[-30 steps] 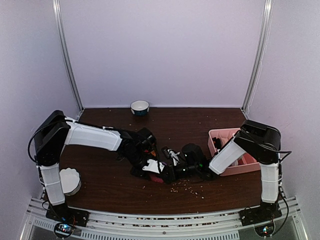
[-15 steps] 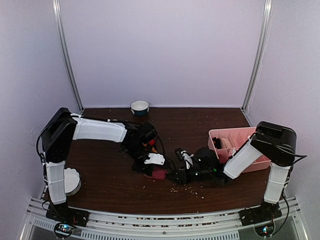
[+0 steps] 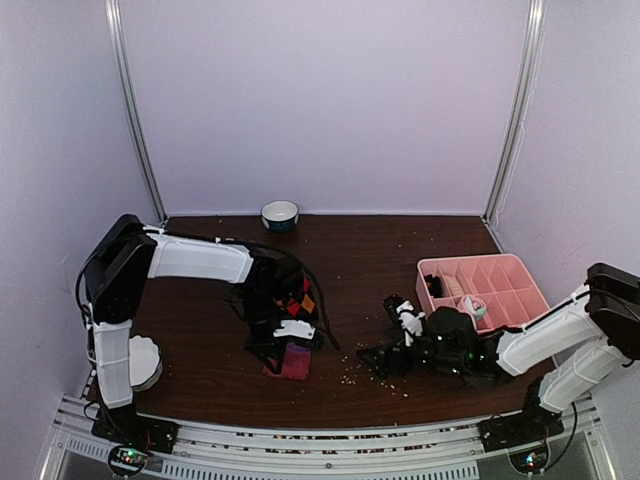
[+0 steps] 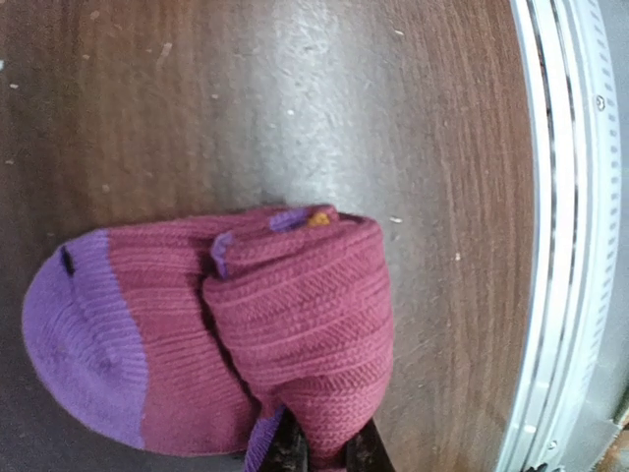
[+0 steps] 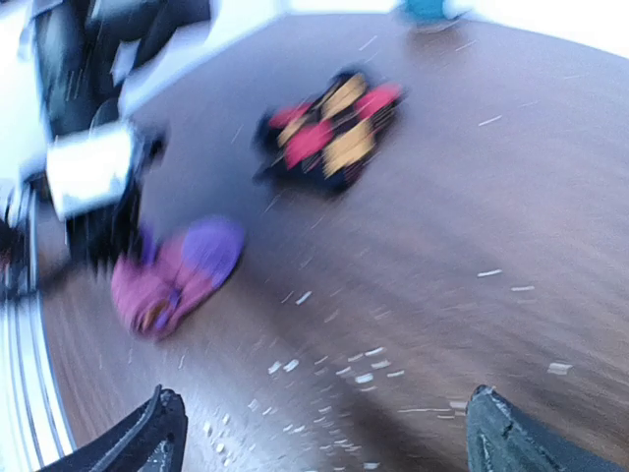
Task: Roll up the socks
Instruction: Roll the sock.
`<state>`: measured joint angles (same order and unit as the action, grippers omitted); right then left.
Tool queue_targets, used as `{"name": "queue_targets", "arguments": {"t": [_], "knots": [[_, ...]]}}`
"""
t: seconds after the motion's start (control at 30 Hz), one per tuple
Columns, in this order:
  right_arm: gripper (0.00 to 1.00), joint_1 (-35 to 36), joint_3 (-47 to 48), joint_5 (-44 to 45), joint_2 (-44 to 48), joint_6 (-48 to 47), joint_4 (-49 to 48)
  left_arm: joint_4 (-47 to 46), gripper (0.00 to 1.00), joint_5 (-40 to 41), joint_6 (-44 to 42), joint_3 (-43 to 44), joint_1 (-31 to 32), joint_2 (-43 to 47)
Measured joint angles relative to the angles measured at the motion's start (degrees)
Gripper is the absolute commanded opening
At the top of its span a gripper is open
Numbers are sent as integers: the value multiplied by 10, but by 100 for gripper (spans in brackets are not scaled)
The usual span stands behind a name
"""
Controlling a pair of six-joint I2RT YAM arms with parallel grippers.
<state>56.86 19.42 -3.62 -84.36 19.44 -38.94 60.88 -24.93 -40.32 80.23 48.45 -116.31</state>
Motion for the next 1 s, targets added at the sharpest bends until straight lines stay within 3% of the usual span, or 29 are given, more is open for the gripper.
{"name": "queue_targets", "arguments": {"t": [0.13, 0.23, 0.3, 0.57, 0.77, 1.0], "knots": [[99, -6, -68, 71, 57, 46, -66, 32, 0, -12, 9, 26, 5, -27], [100, -14, -99, 64, 54, 53, -97, 57, 0, -26, 12, 52, 5, -51], [95, -9, -89, 53, 40, 44, -86, 76, 0, -35, 12, 71, 5, -67], [81, 99, -89, 66, 39, -28, -80, 149, 0, -106, 10, 138, -8, -133], [78, 188, 9, 74, -34, -143, -33, 209, 0, -176, 8, 183, -51, -195], [67, 198, 153, 60, -158, -261, -5, 218, 0, -185, 20, 189, -60, -203]]}}
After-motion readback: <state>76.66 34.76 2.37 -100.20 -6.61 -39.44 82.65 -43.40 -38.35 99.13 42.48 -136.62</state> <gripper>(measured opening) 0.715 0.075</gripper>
